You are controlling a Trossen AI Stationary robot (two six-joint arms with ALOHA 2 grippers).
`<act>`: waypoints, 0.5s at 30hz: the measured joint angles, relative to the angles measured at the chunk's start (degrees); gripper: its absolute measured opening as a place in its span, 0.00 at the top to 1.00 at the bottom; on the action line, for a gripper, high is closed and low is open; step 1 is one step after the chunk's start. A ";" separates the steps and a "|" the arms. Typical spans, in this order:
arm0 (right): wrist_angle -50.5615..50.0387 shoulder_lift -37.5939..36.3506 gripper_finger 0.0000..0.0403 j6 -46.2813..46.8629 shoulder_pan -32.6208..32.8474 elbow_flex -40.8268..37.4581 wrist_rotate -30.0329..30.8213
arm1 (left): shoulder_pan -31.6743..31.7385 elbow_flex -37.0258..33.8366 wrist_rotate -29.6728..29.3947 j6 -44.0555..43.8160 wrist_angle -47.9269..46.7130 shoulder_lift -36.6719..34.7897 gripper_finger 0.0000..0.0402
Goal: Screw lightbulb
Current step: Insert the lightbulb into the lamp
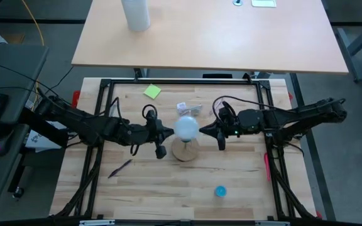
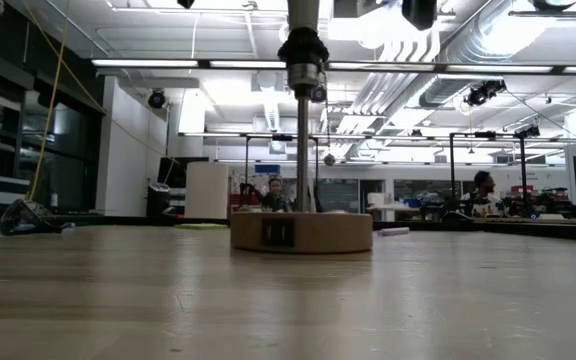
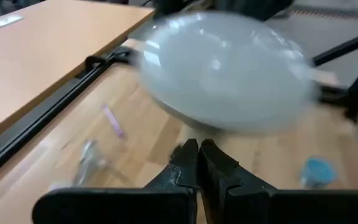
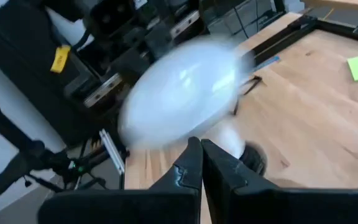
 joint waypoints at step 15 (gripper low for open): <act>-6.64 -5.36 1.00 -3.93 1.11 0.00 8.60 | 0.22 -0.29 -7.18 -7.99 -18.79 -11.18 1.00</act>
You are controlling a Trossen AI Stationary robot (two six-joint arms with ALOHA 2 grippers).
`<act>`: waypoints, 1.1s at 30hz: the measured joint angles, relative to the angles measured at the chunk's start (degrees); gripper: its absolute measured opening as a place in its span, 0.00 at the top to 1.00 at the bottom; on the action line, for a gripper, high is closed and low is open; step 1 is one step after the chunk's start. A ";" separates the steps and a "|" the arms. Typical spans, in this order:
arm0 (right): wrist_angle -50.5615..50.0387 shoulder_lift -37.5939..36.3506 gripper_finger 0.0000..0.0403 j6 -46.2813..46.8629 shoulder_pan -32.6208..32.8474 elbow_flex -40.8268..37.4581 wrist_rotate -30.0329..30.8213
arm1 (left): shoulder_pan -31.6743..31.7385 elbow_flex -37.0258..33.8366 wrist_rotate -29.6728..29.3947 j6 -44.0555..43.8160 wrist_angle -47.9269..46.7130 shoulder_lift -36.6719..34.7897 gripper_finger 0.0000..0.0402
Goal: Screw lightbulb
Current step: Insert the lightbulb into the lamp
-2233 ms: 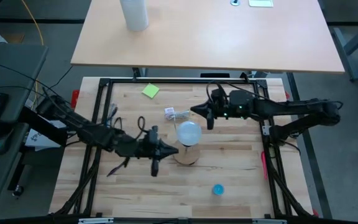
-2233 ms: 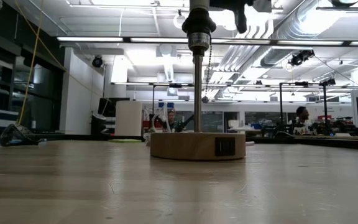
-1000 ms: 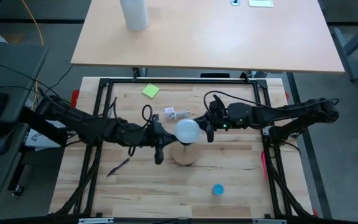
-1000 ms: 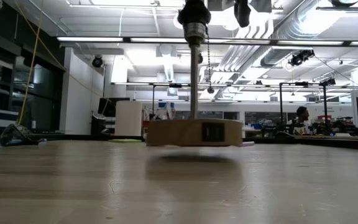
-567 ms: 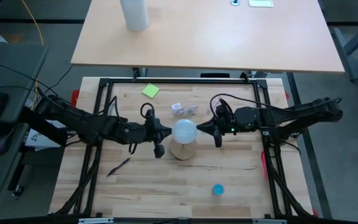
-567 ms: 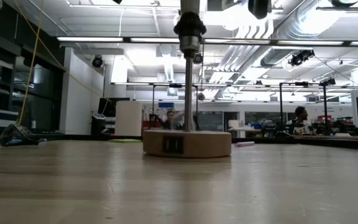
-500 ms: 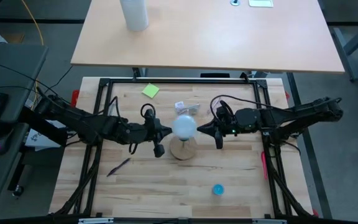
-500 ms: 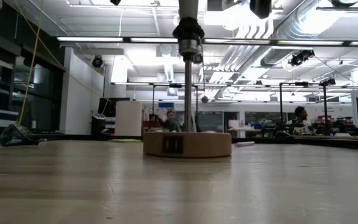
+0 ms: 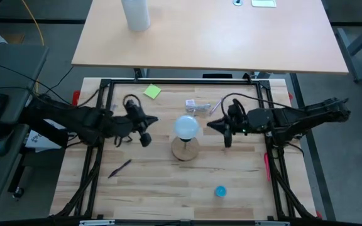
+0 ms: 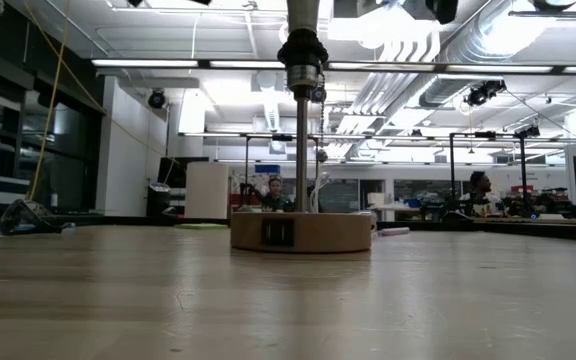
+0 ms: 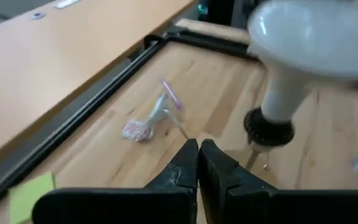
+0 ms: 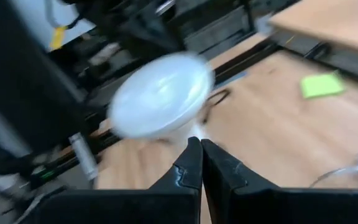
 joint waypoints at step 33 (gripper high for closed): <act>25.97 15.49 1.00 -5.14 -16.33 0.02 -20.93 | -2.61 -2.09 9.23 7.86 45.31 15.95 1.00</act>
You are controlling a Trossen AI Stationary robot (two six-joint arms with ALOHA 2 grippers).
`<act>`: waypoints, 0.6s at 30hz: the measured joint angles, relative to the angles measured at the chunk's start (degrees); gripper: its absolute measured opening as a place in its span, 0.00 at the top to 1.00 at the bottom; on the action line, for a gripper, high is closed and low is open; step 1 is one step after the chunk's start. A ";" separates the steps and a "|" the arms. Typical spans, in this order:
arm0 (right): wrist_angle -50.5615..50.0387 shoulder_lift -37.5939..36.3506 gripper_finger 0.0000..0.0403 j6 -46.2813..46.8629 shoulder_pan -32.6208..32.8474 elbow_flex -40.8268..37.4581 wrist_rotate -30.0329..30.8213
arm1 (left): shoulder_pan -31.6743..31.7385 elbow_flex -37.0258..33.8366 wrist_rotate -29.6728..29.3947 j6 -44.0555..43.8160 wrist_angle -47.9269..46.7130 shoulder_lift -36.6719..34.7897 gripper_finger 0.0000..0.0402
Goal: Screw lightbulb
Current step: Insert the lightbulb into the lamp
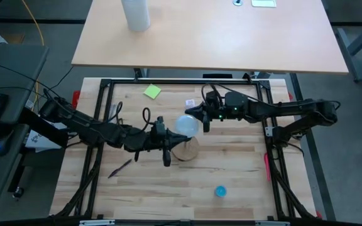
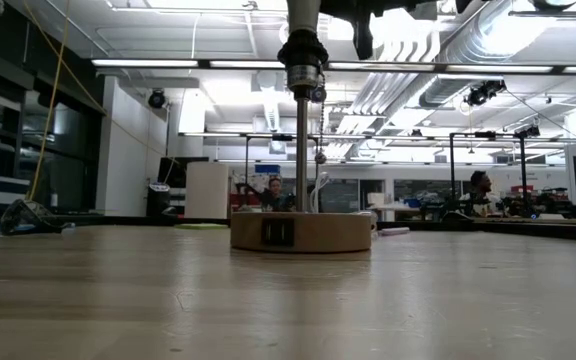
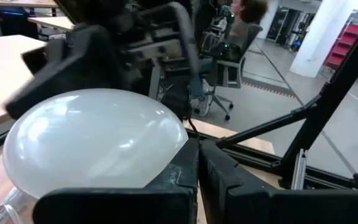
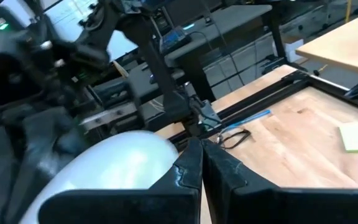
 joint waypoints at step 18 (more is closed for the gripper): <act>-3.87 -2.22 1.00 1.06 3.43 0.00 2.84 | 1.21 0.13 0.84 2.34 -2.69 -0.31 1.00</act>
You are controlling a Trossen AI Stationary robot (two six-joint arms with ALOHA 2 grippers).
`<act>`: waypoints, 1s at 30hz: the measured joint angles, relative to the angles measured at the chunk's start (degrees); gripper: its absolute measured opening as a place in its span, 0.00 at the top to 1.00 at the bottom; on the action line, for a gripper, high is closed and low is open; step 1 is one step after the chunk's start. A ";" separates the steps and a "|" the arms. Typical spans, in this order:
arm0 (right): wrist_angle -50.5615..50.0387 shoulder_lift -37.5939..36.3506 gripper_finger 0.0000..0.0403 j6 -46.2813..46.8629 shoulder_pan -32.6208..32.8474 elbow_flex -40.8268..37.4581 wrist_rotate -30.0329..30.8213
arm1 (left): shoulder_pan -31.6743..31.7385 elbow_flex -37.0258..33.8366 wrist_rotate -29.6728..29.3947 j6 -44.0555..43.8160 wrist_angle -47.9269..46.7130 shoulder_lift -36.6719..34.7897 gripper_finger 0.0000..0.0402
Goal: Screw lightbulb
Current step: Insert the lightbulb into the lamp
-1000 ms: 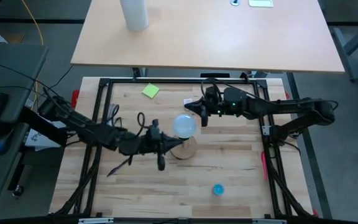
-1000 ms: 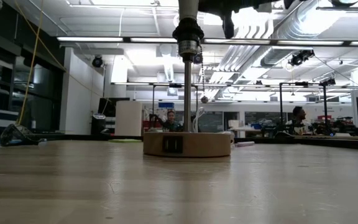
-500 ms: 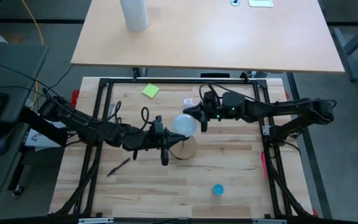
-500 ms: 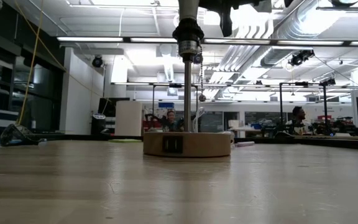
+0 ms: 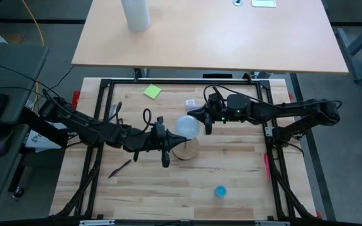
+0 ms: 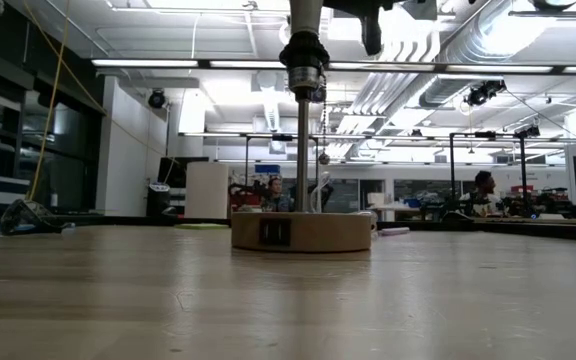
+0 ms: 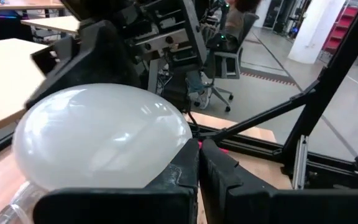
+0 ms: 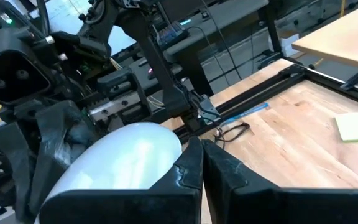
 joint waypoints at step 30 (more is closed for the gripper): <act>-10.30 -5.10 1.00 3.02 1.15 -0.02 6.74 | 3.78 -0.02 -5.88 3.75 -4.07 -1.27 1.00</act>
